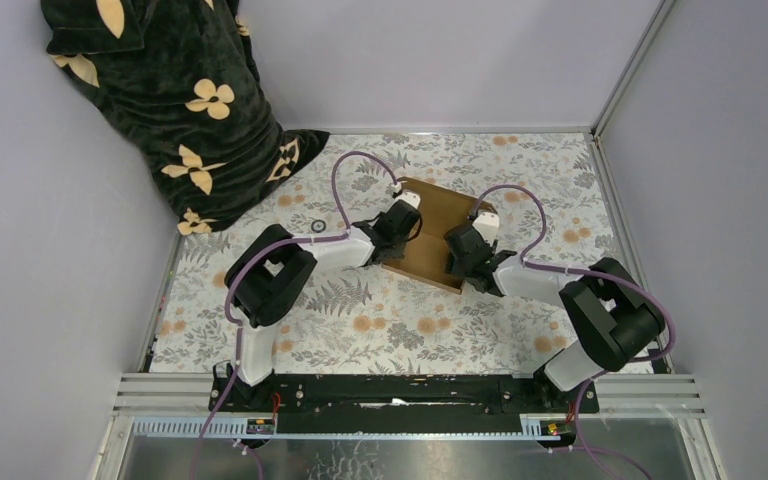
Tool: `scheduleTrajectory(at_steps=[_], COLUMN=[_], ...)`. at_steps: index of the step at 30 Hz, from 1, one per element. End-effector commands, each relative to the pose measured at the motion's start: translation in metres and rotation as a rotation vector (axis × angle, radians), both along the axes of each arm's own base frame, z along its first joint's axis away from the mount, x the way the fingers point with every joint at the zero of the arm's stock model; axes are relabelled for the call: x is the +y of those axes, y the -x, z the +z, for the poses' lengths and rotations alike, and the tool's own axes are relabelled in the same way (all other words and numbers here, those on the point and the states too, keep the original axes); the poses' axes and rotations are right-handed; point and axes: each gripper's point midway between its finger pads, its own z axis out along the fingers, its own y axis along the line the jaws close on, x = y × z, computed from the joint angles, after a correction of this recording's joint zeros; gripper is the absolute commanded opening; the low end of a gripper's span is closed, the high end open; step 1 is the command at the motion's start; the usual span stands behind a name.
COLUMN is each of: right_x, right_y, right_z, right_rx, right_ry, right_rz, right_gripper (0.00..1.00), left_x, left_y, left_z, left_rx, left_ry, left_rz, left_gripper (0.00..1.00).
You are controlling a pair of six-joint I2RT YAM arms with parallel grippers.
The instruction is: Fold the paper box
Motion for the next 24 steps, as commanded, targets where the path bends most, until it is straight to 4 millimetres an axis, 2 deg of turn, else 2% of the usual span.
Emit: scheduleTrajectory(at_steps=[1, 6, 12, 17, 24], right_x=[-0.003, -0.001, 0.022, 0.046, 0.058], right_y=[0.011, 0.008, 0.001, -0.009, -0.019], right_z=[0.016, 0.041, 0.069, 0.061, 0.031], right_rx=[0.015, 0.007, -0.037, -0.014, 0.045], right_ry=[0.006, 0.023, -0.05, -0.087, -0.07], right_rz=[0.043, 0.086, 0.179, 0.241, 0.26], right_gripper=[0.61, 0.64, 0.62, 0.58, 0.56], left_x=[-0.002, -0.005, -0.006, -0.005, -0.002], left_y=[0.001, 0.0, 0.0, -0.001, -0.003], left_z=[-0.008, -0.008, -0.005, -0.003, -0.002], left_rx=[-0.014, -0.026, -0.037, -0.046, -0.058], left_ry=[-0.06, -0.076, -0.083, -0.089, -0.105], left_rz=[-0.006, -0.023, -0.041, -0.042, -0.035], left_gripper=[0.04, 0.04, 0.04, 0.05, 0.05])
